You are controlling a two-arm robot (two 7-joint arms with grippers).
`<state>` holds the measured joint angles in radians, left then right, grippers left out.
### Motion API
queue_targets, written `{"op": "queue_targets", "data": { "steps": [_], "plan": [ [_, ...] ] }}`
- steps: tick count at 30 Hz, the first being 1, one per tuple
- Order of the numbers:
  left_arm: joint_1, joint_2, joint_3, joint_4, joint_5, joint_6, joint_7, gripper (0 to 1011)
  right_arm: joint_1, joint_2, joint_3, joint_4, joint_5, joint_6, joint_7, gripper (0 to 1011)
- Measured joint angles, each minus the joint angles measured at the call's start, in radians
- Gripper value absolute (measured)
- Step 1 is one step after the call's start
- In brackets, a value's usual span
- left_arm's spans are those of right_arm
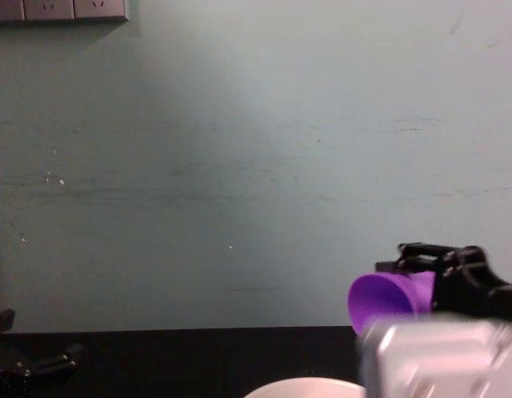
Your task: Pick up the cup and pour the mung beans from the cup into the bowl.
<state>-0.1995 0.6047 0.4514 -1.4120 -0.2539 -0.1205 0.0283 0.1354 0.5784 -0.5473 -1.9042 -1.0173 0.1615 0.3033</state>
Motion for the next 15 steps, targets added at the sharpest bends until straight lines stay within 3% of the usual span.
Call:
{"op": "queue_targets", "data": {
  "steps": [1, 2, 3, 5, 6, 7, 8, 9, 10, 12, 13, 14, 15],
  "plan": [
    [0.000, 0.000, 0.000, 0.000, 0.000, 0.000, 0.000, 1003, -0.020, -0.004, 0.044, 0.000, 0.083, -0.026, -0.012, 744],
    [0.000, 0.000, 0.000, 0.000, 0.000, 0.000, 0.000, 1003, -0.020, -0.004, 0.044, 0.000, 0.083, -0.026, -0.012, 744],
    [0.000, 0.000, 0.000, 0.000, 0.000, 0.000, 0.000, 1003, -0.037, -0.008, 0.085, 0.004, 0.177, -0.061, -0.023, 743],
    [0.000, 0.000, 0.000, 0.000, 0.000, 0.000, 0.000, 1003, -0.050, -0.012, 0.117, 0.012, 0.251, -0.092, -0.028, 743],
    [0.000, 0.000, 0.000, 0.000, 0.000, 0.000, 0.000, 1003, -0.065, -0.019, 0.154, 0.025, 0.335, -0.124, -0.029, 744],
    [0.000, 0.000, 0.000, 0.000, 0.000, 0.000, 0.000, 1003, -0.070, -0.023, 0.171, 0.032, 0.377, -0.140, -0.027, 743],
    [0.000, 0.000, 0.000, 0.000, 0.000, 0.000, 0.000, 1003, -0.079, -0.032, 0.203, 0.048, 0.467, -0.173, -0.018, 744],
    [0.000, 0.000, 0.000, 0.000, 0.000, 0.000, 0.000, 1003, -0.079, -0.032, 0.203, 0.048, 0.467, -0.173, -0.018, 744],
    [0.000, 0.000, 0.000, 0.000, 0.000, 0.000, 0.000, 1004, -0.086, -0.041, 0.231, 0.067, 0.550, -0.200, -0.005, 743],
    [0.000, 0.000, 0.000, 0.000, 0.000, 0.000, 0.000, 1003, -0.090, -0.051, 0.258, 0.088, 0.632, -0.225, 0.012, 744],
    [0.000, 0.000, 0.000, 0.000, 0.000, 0.000, 0.000, 1003, -0.092, -0.061, 0.281, 0.112, 0.719, -0.246, 0.036, 743],
    [0.000, 0.000, 0.000, 0.000, 0.000, 0.000, 0.000, 1003, -0.092, -0.065, 0.291, 0.123, 0.756, -0.254, 0.048, 743],
    [0.000, 0.000, 0.000, 0.000, 0.000, 0.000, 0.000, 1004, -0.091, -0.074, 0.310, 0.151, 0.840, -0.268, 0.074, 743]
  ]
}}
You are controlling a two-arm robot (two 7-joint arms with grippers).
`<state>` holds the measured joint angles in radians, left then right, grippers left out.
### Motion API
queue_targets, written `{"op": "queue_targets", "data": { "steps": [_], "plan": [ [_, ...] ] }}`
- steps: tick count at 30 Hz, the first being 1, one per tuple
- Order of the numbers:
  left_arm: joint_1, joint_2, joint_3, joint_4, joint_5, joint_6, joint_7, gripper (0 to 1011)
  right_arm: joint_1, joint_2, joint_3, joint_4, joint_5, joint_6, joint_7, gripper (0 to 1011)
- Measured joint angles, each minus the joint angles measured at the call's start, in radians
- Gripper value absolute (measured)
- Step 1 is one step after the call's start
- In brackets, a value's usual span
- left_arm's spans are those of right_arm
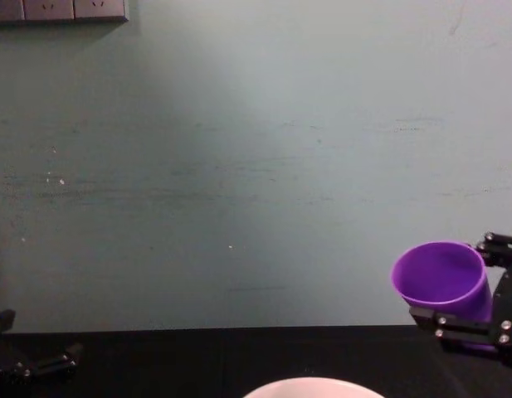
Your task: Pick up the cup and pour the mung beans from the cup into the bowl.
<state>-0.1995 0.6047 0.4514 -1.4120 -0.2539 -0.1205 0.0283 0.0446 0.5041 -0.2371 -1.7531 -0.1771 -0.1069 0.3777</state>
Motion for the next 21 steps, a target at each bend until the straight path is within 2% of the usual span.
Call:
{"op": "queue_targets", "data": {
  "steps": [1, 2, 3, 4, 5, 7, 11, 16, 21],
  "plan": [
    [0.000, 0.000, 0.000, 0.000, 0.000, 0.000, 0.000, 1003, 0.001, -0.005, 0.007, 0.013, 0.036, -0.007, 0.013, 744],
    [0.000, 0.000, 0.000, 0.000, 0.000, 0.000, 0.000, 1003, 0.006, -0.012, 0.021, 0.040, 0.104, -0.020, 0.036, 744],
    [0.000, 0.000, 0.000, 0.000, 0.000, 0.000, 0.000, 1003, 0.006, -0.012, 0.021, 0.040, 0.104, -0.020, 0.036, 743],
    [0.000, 0.000, 0.000, 0.000, 0.000, 0.000, 0.000, 1003, 0.009, -0.016, 0.026, 0.054, 0.133, -0.025, 0.046, 743],
    [0.000, 0.000, 0.000, 0.000, 0.000, 0.000, 0.000, 1003, 0.014, -0.023, 0.035, 0.081, 0.192, -0.035, 0.067, 743],
    [0.000, 0.000, 0.000, 0.000, 0.000, 0.000, 0.000, 1003, 0.025, -0.033, 0.044, 0.117, 0.257, -0.045, 0.091, 743],
    [0.000, 0.000, 0.000, 0.000, 0.000, 0.000, 0.000, 1003, 0.048, -0.051, 0.048, 0.173, 0.335, -0.046, 0.115, 744],
    [0.000, 0.000, 0.000, 0.000, 0.000, 0.000, 0.000, 1003, 0.086, -0.080, 0.043, 0.253, 0.405, -0.046, 0.129, 743],
    [0.000, 0.000, 0.000, 0.000, 0.000, 0.000, 0.000, 1003, 0.112, -0.106, 0.031, 0.322, 0.446, -0.065, 0.137, 743]
  ]
}}
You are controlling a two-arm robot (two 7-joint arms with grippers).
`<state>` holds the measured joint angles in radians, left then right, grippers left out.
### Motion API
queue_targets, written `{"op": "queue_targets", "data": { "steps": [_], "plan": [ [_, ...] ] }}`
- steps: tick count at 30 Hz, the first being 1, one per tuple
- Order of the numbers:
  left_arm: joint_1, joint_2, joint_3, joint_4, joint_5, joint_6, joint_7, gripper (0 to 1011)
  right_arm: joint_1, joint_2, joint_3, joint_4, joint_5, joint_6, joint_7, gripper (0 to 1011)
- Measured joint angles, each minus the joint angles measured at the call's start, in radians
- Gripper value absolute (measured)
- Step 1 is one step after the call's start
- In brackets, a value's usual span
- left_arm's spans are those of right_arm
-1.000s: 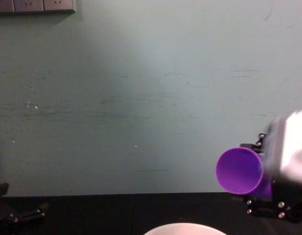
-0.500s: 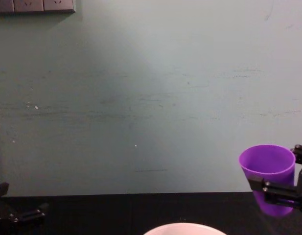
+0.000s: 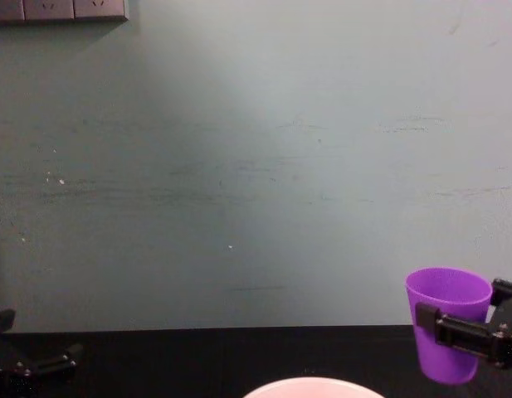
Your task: Pick up the cup and pour the mung beans from the cup into the bowl.
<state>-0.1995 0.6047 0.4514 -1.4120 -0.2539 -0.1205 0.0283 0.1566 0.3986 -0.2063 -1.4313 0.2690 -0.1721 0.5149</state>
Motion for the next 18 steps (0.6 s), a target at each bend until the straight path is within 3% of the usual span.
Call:
{"op": "queue_targets", "data": {
  "steps": [8, 18],
  "plan": [
    [0.000, 0.000, 0.000, 0.000, 0.000, 0.000, 0.000, 1003, 0.032, -0.049, -0.025, 0.119, 0.056, -0.044, 0.003, 743],
    [0.000, 0.000, 0.000, 0.000, 0.000, 0.000, 0.000, 1003, 0.038, -0.062, -0.047, 0.185, 0.090, -0.058, 0.002, 743]
  ]
}}
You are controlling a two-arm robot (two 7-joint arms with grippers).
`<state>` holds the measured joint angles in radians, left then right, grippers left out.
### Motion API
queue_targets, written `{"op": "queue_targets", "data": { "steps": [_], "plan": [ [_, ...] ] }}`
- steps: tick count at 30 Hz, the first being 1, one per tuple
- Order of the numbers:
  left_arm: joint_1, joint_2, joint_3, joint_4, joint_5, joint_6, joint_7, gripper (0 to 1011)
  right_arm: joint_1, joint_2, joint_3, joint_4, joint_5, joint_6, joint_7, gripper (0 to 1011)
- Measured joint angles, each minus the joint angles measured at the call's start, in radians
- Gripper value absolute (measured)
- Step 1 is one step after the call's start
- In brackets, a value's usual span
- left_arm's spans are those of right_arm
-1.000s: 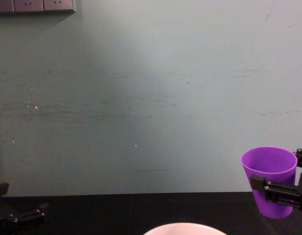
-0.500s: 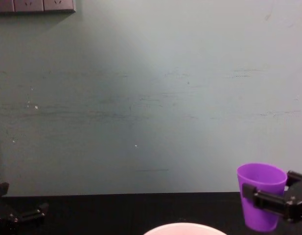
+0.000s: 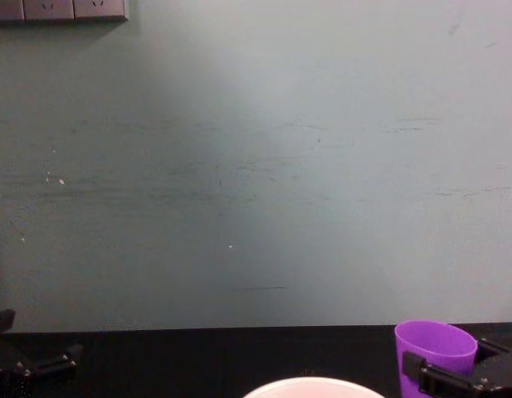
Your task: Pick up the cup and pour the mung beans from the cup into the bowl.
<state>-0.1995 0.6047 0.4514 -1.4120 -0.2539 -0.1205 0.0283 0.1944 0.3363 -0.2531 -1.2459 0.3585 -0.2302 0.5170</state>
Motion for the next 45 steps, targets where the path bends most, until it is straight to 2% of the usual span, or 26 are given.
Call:
{"op": "queue_targets", "data": {
  "steps": [22, 40, 42, 45],
  "plan": [
    [0.000, 0.000, 0.000, 0.000, 0.000, 0.000, 0.000, 1004, 0.019, 0.006, -0.021, 0.052, 0.026, -0.009, 0.011, 744],
    [0.000, 0.000, 0.000, 0.000, 0.000, 0.000, 0.000, 1003, 0.021, 0.008, -0.025, 0.062, 0.034, -0.005, 0.015, 743],
    [0.000, 0.000, 0.000, 0.000, 0.000, 0.000, 0.000, 1003, 0.021, 0.008, -0.025, 0.061, 0.034, -0.005, 0.015, 761],
    [0.000, 0.000, 0.000, 0.000, 0.000, 0.000, 0.000, 1003, 0.021, 0.008, -0.025, 0.061, 0.034, -0.005, 0.015, 852]
  ]
}}
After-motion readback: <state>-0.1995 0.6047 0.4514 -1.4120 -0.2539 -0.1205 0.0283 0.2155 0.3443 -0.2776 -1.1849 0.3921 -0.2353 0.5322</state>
